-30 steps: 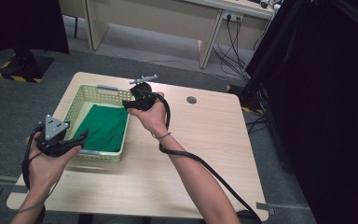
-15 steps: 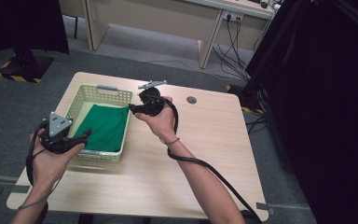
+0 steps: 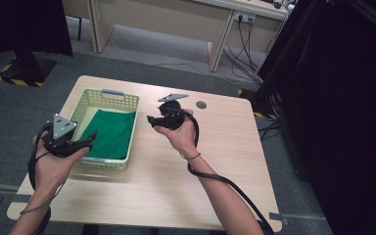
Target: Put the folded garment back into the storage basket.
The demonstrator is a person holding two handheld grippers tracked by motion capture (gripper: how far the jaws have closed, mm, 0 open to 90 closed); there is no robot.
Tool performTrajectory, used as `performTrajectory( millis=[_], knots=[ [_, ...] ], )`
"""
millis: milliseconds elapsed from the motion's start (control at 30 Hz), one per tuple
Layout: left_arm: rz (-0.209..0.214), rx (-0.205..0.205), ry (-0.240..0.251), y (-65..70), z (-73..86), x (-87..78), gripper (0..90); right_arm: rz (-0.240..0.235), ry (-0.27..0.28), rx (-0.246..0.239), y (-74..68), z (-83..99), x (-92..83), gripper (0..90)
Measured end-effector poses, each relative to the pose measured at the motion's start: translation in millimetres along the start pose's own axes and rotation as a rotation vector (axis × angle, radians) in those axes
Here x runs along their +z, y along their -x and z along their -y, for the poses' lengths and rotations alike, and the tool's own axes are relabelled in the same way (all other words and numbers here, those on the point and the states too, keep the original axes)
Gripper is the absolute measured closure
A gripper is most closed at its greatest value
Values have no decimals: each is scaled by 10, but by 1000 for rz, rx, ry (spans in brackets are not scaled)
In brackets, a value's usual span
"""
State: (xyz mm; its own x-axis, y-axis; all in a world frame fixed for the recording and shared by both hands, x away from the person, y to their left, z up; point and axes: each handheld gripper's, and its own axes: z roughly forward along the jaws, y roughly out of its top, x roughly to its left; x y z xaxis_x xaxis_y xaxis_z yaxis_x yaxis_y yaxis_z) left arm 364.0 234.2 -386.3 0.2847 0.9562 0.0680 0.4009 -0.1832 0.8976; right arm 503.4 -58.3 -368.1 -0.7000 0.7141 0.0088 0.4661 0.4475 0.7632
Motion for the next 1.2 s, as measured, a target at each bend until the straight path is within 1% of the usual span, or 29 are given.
performTrajectory(
  millis=[233,533,700,1033,1200],
  knots=[
    [16,30,-12,15,-77,84,322,14,-1,10,78,119,-85,403],
    [29,43,-25,52,-141,228,316,23,12,21,162,262,-192,399],
    [50,64,-37,74,-176,318,314,32,16,27,212,376,-262,395],
    [77,96,-61,103,-235,494,311,60,34,59,355,596,-450,390],
    [91,116,-65,110,-284,565,313,79,35,86,433,741,-520,389]
  ],
)
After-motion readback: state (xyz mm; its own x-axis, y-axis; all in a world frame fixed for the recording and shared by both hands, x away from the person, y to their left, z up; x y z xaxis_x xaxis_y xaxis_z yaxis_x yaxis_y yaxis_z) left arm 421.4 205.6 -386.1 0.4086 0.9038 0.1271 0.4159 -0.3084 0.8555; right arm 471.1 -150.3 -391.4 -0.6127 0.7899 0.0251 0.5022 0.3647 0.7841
